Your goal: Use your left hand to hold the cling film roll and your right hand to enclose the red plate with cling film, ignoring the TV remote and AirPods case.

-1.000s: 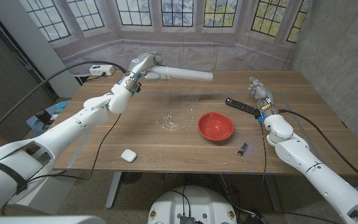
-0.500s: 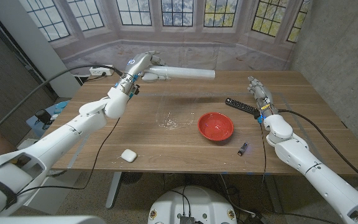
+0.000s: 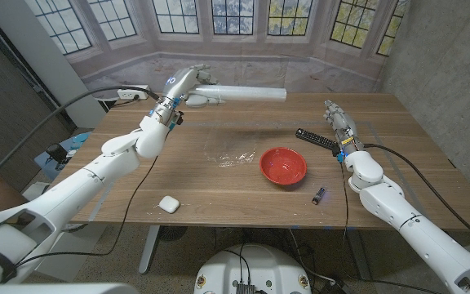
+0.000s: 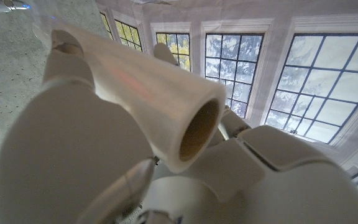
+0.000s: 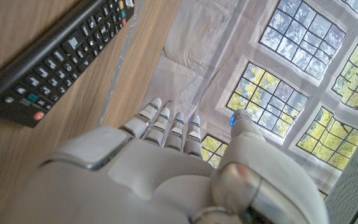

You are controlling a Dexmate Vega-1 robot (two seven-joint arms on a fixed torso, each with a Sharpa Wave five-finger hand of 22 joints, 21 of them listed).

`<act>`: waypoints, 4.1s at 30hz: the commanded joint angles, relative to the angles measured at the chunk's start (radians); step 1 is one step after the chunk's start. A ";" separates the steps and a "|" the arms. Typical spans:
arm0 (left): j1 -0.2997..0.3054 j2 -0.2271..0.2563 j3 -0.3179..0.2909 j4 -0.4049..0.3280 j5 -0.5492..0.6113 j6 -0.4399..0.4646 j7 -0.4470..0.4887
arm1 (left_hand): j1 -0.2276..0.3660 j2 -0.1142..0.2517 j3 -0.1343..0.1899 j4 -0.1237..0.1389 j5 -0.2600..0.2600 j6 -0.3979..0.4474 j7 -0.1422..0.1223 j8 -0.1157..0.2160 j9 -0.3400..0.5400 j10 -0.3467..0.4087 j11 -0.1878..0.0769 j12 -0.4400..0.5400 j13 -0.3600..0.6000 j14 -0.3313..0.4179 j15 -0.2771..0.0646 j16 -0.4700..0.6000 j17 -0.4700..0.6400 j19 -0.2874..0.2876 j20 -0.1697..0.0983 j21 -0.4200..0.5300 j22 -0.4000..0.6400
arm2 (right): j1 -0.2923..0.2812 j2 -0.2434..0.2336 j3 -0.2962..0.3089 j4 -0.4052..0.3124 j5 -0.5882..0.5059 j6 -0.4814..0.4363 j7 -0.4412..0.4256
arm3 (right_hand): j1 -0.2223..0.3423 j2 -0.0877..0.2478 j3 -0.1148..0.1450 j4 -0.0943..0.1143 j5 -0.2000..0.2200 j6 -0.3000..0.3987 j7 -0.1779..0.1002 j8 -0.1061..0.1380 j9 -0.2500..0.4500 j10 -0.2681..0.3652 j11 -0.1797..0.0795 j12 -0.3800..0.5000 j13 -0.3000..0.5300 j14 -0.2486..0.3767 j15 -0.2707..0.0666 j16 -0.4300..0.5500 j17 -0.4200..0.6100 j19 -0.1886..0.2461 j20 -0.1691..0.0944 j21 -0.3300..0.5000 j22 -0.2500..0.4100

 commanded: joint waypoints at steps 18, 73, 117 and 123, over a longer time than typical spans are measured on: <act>0.044 -0.066 -0.025 -0.052 -0.012 -0.060 -0.018 | 0.304 0.308 -0.004 0.000 0.000 0.008 -0.001 0.003 0.005 0.010 0.000 -0.008 0.005 0.013 -0.001 -0.004 0.006 0.005 0.002 -0.003 0.002 | -0.085 -0.021 0.017 -0.096 -0.019 0.007 -0.035 | 0.007 0.009 0.009 0.001 0.001 0.023 0.007 0.005 0.004 0.024 0.009 0.006 0.006 0.010 -0.074 0.001 0.002 0.011 -0.004 0.002 0.002; 0.175 -0.141 -0.082 -0.202 -0.132 -0.121 -0.158 | 0.307 0.312 -0.009 0.000 0.002 0.003 0.002 -0.002 0.006 0.014 0.001 -0.021 0.018 0.015 -0.001 -0.009 0.008 0.003 0.005 -0.003 0.002 | -0.181 -0.064 0.042 -0.230 -0.124 -0.064 -0.125 | 0.011 0.002 0.009 -0.004 0.000 0.035 0.010 0.004 0.004 0.036 0.011 0.006 0.007 0.016 -0.069 0.000 0.000 0.014 -0.011 0.001 0.001; 0.175 -0.246 0.034 -0.173 -0.400 -0.177 -0.470 | 0.310 0.314 -0.013 0.000 0.003 -0.001 0.006 -0.005 0.007 0.011 0.003 -0.032 0.027 0.008 -0.002 -0.014 0.008 -0.001 0.009 -0.003 0.003 | -0.283 -0.033 0.089 -0.284 -0.155 -0.037 -0.199 | 0.013 0.005 0.011 -0.004 0.000 0.039 0.010 0.003 0.005 0.039 0.010 0.005 0.008 0.017 -0.071 -0.001 0.001 0.014 -0.015 0.000 0.001; 0.213 -0.222 0.025 -0.248 -0.465 -0.103 -0.520 | 0.311 0.315 -0.013 0.000 0.004 0.000 0.009 -0.005 0.008 0.010 0.003 -0.033 0.029 0.008 -0.002 -0.014 0.009 -0.002 0.011 -0.003 0.003 | -0.291 -0.032 0.093 -0.288 -0.157 -0.039 -0.201 | 0.014 0.006 0.011 -0.004 0.000 0.038 0.010 0.003 0.005 0.039 0.011 0.004 0.008 0.017 -0.071 -0.001 0.001 0.015 -0.015 0.001 0.001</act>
